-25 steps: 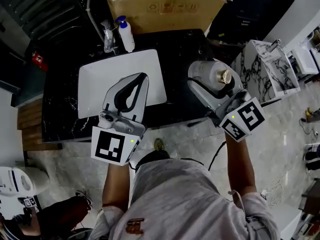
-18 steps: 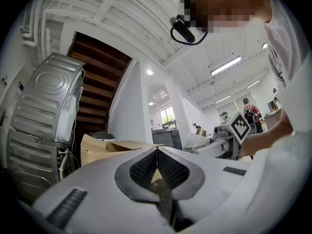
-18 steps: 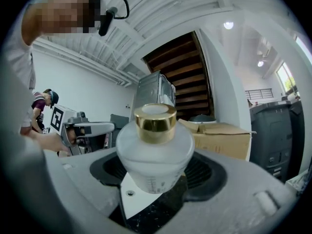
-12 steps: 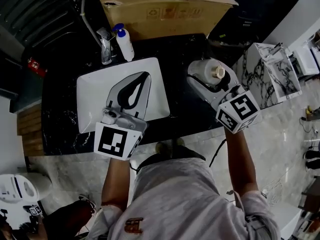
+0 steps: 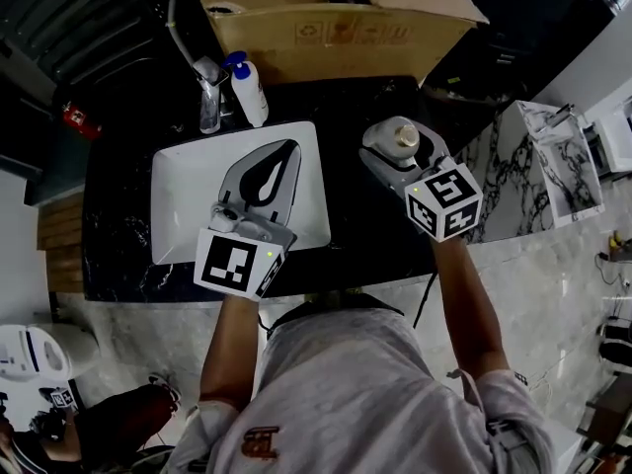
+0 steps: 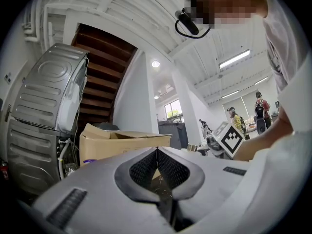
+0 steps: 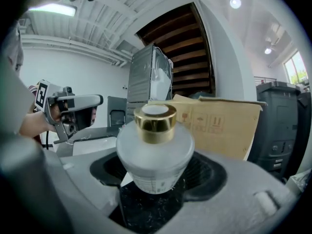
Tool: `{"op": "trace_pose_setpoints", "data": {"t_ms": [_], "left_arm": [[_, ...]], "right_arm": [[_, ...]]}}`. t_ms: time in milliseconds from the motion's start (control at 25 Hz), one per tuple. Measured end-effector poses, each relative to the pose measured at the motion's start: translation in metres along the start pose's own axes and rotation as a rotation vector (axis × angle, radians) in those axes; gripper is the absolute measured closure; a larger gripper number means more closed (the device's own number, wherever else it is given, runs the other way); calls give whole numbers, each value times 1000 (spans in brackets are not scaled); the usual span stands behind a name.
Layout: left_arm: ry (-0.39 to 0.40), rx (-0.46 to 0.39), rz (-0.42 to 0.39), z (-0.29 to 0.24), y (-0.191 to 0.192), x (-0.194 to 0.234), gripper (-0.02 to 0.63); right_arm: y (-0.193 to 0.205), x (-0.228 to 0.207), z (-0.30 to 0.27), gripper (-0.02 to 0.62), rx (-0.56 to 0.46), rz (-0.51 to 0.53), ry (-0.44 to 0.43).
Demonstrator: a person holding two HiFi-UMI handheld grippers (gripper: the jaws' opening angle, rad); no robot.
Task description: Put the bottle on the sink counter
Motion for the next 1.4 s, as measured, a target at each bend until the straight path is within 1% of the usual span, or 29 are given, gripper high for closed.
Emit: {"op": "trace_pose_setpoints", "data": {"t_ms": [440, 760, 1000, 1400], "left_arm": [[-24, 24, 7, -20, 19, 14, 604], [-30, 51, 18, -25, 32, 17, 604], [-30, 55, 21, -29, 36, 18, 604], [-23, 62, 26, -31, 40, 16, 604]], "right_arm": [[67, -32, -43, 265, 176, -17, -4], [113, -44, -65, 265, 296, -29, -12], [126, -48, -70, 265, 339, -31, -10], [134, -52, -76, 265, 376, -37, -16]]}}
Point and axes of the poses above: the fingertips, and each gripper's own axes: z backward along the fingers, x to its left, y out of its underside, the point moved 1 cm from there along z, backward along the fingers, and after that the axes turned 5 degrees about -x, right-handed, at the moved point
